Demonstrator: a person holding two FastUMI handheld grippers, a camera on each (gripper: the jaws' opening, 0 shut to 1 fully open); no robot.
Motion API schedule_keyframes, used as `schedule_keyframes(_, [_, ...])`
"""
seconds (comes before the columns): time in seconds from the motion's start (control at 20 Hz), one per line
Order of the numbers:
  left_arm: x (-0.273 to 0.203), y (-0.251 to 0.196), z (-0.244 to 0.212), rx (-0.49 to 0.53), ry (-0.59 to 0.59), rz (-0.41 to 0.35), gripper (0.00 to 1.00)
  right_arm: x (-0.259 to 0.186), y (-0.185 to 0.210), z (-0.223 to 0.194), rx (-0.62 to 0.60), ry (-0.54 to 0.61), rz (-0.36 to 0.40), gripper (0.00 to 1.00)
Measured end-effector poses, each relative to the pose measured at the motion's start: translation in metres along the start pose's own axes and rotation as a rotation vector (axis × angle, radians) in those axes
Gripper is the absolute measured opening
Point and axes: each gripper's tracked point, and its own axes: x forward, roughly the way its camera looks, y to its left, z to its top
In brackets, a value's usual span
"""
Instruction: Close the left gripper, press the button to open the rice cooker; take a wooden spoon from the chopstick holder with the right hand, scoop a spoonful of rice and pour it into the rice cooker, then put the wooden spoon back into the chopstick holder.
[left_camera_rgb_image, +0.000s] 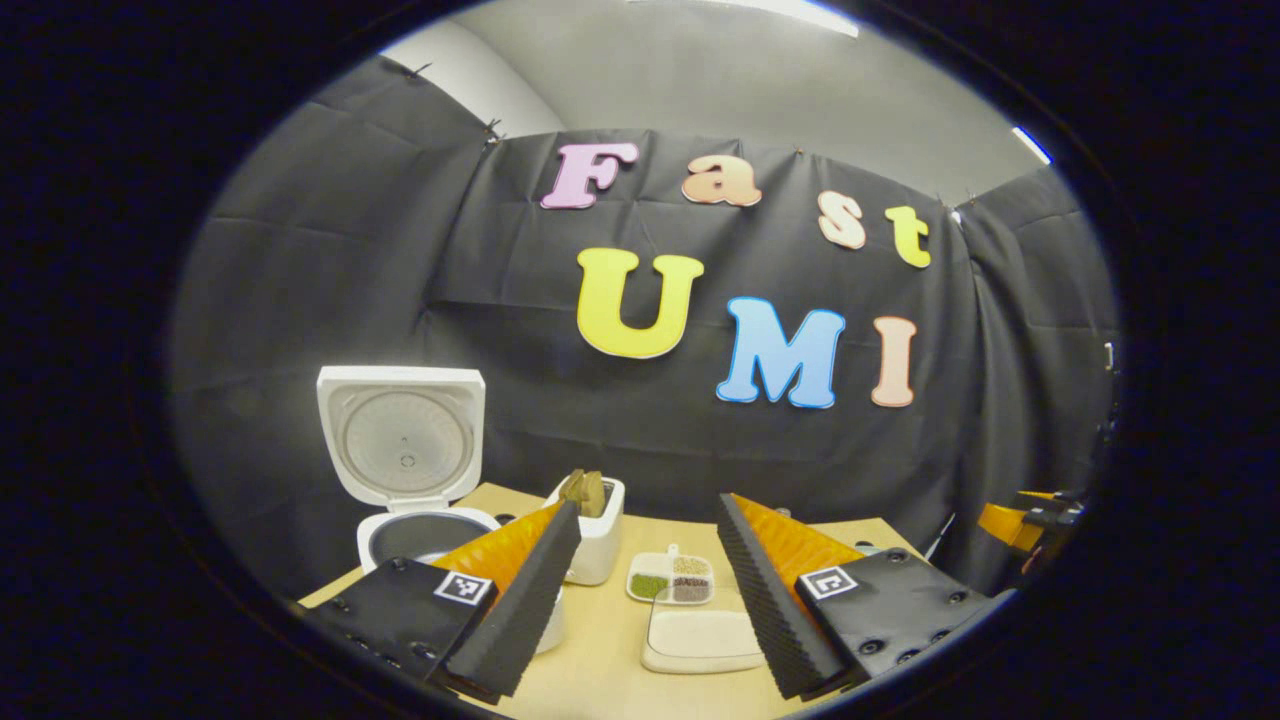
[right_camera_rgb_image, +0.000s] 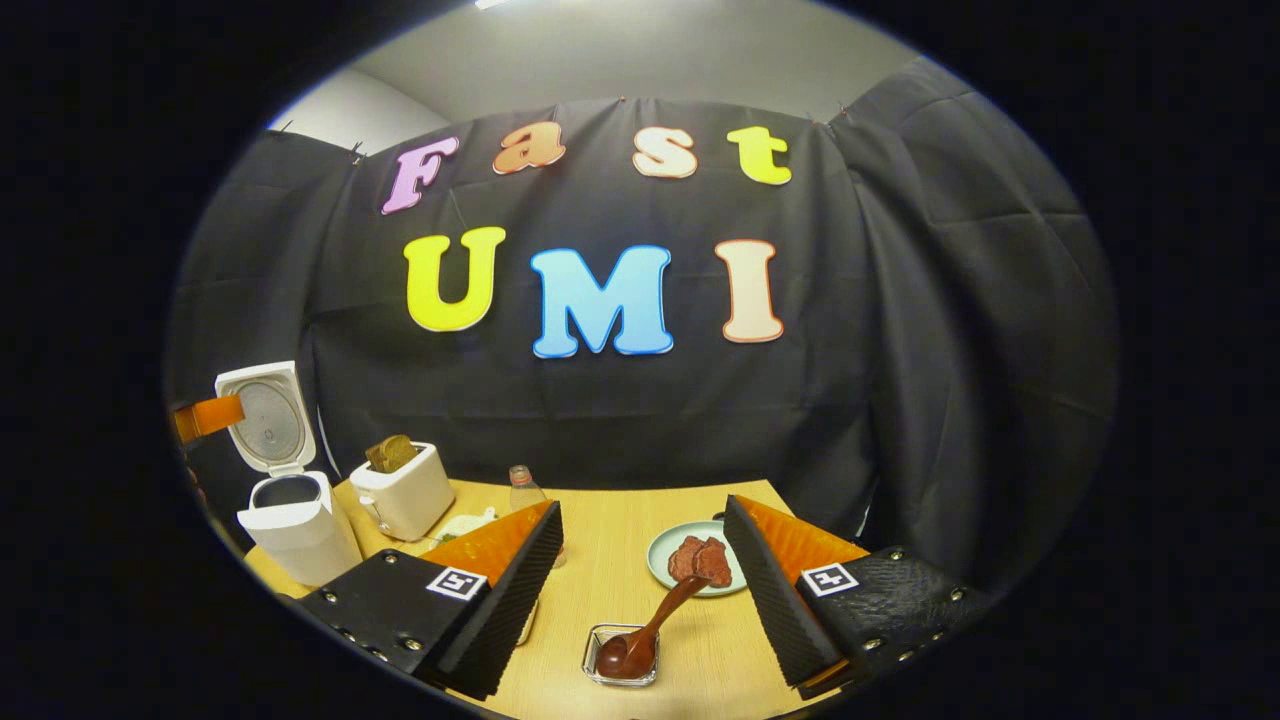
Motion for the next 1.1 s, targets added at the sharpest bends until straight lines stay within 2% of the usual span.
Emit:
schedule_keyframes(0.1, [0.000,-0.003,-0.002,0.005,0.010,0.005,0.92,0.012,-0.007,-0.022,0.035,0.052,0.020,0.99])
schedule_keyframes(0.15, [-0.001,-0.004,0.001,0.012,0.009,0.008,0.96,0.019,-0.010,-0.029,0.060,0.066,0.032,0.99])
schedule_keyframes(0.45, [0.000,-0.014,0.001,0.091,0.009,0.022,0.96,0.054,-0.036,-0.083,0.095,0.179,0.028,0.99])
schedule_keyframes(0.5, [0.001,-0.018,0.000,0.092,0.012,0.026,0.92,0.059,-0.037,-0.095,0.109,0.210,0.032,0.99])
schedule_keyframes(0.6, [0.001,-0.023,-0.001,0.091,0.021,0.036,0.96,0.072,-0.039,-0.116,0.152,0.258,0.034,0.99])
schedule_keyframes(0.7, [0.001,-0.026,-0.006,0.100,0.033,0.049,0.92,0.085,-0.044,-0.134,0.179,0.302,0.019,0.99])
schedule_keyframes(0.8, [0.003,-0.029,-0.013,0.126,0.050,0.056,0.96,0.100,-0.044,-0.147,0.220,0.332,0.031,0.99])
schedule_keyframes(0.85, [0.003,-0.027,-0.016,0.144,0.059,0.063,0.92,0.108,-0.043,-0.152,0.246,0.349,0.041,0.99])
schedule_keyframes(0.9, [0.003,-0.026,-0.019,0.160,0.066,0.070,0.96,0.115,-0.043,-0.159,0.274,0.367,0.046,0.98])
schedule_keyframes(1.0, [0.004,-0.027,-0.022,0.187,0.075,0.080,0.96,0.124,-0.046,-0.167,0.310,0.390,0.048,0.84])
schedule_keyframes(1.05, [0.006,-0.029,-0.024,0.204,0.082,0.078,0.99,0.128,-0.049,-0.169,0.323,0.402,0.050,0.84])
schedule_keyframes(1.1, [0.005,-0.030,-0.027,0.231,0.089,0.082,0.96,0.127,-0.046,-0.170,0.338,0.407,0.064,0.84])
